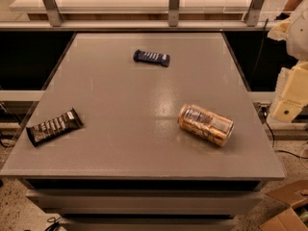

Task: Move orange can near rxbar blueberry

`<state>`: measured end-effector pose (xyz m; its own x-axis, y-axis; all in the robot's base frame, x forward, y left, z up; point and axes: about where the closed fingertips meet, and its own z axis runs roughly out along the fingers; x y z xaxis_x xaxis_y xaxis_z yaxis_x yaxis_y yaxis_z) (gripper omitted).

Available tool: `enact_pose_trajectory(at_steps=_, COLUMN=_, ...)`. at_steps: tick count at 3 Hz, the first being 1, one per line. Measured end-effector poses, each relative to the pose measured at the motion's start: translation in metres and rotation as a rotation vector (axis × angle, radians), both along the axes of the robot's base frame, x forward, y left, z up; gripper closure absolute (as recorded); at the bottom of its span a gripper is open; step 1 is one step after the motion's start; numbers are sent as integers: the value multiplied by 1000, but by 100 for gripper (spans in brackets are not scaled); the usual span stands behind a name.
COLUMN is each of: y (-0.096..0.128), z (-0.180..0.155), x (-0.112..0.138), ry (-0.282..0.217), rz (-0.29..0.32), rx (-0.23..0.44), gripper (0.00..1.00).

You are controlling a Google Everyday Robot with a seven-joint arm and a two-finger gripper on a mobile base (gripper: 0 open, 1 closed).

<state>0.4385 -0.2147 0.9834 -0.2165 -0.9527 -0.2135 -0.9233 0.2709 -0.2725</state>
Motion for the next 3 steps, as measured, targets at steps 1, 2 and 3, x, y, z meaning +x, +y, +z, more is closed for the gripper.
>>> enact_pose_trajectory(at_steps=1, y=0, z=0, x=0, ry=0, rz=0, rx=0, gripper=0)
enact_pose_trajectory(at_steps=2, y=6, z=0, x=1, ry=12, rz=6, rx=9, gripper=0)
enact_pose_trajectory(at_steps=3, y=23, z=-12, x=1, ry=59, rz=3, rx=1, gripper=0)
